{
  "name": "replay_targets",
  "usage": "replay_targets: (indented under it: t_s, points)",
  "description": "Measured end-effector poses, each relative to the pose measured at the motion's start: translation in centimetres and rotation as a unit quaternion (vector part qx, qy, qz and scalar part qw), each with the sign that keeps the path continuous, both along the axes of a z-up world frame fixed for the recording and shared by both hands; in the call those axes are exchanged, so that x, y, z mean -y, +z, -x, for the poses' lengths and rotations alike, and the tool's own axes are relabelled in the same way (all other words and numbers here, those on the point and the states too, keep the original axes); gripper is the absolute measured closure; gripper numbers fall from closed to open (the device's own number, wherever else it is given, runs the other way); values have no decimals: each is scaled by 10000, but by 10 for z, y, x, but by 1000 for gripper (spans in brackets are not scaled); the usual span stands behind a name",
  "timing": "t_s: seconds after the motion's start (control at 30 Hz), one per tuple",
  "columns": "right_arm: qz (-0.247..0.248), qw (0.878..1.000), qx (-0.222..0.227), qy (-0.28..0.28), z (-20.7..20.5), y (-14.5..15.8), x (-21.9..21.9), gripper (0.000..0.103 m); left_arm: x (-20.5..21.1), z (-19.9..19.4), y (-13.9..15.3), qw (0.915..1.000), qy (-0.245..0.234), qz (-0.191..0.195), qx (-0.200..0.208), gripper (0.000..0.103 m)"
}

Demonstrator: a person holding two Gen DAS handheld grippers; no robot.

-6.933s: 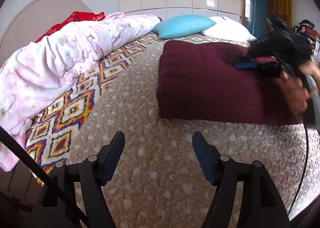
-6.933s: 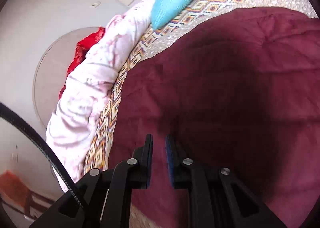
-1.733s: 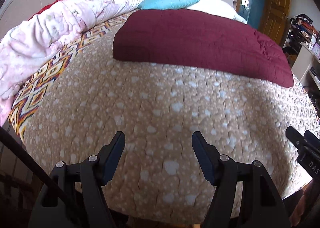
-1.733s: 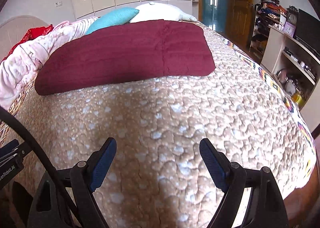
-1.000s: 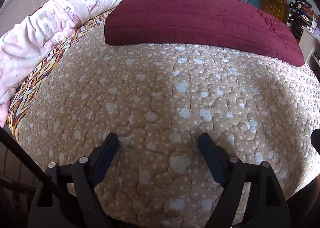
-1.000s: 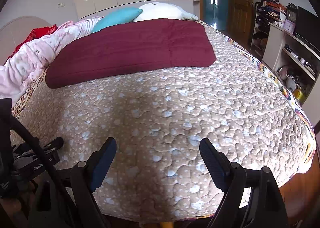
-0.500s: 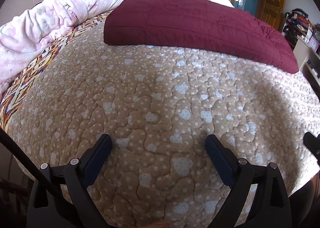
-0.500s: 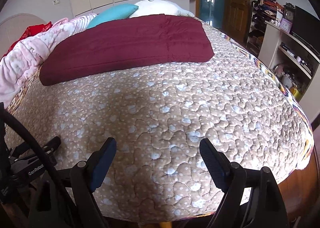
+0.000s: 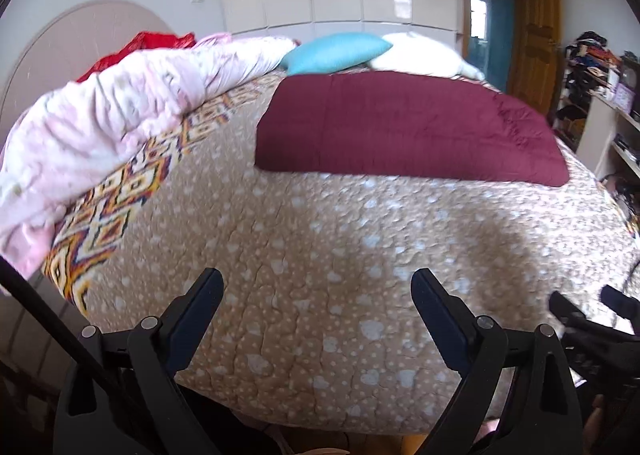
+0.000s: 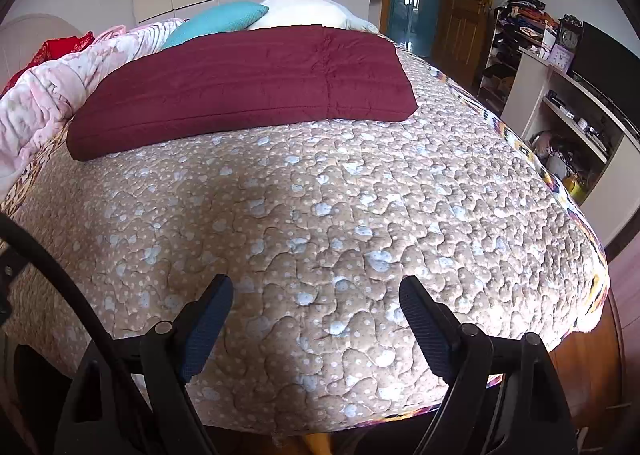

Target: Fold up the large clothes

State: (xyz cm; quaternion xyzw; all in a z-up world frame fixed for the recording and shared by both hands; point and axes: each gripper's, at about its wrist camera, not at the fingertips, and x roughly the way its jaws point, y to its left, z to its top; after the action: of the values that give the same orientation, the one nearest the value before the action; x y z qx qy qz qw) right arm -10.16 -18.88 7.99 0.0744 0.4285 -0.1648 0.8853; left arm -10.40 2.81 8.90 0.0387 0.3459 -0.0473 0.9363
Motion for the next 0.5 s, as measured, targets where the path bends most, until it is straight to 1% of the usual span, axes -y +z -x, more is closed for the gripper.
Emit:
replay_targets:
  t_s: [0.1, 0.3, 0.5]
  points:
    - [127, 9999, 17, 61, 2, 0, -4, 15, 4, 5, 5, 10000, -64, -4, -7, 9]
    - [324, 9995, 57, 40, 6, 0, -6, 15, 7, 9, 2, 9999, -77, -34, -75, 9]
    - [412, 9991, 61, 15, 7, 0, -6, 15, 7, 6, -6, 9995, -56, -18, -315, 9]
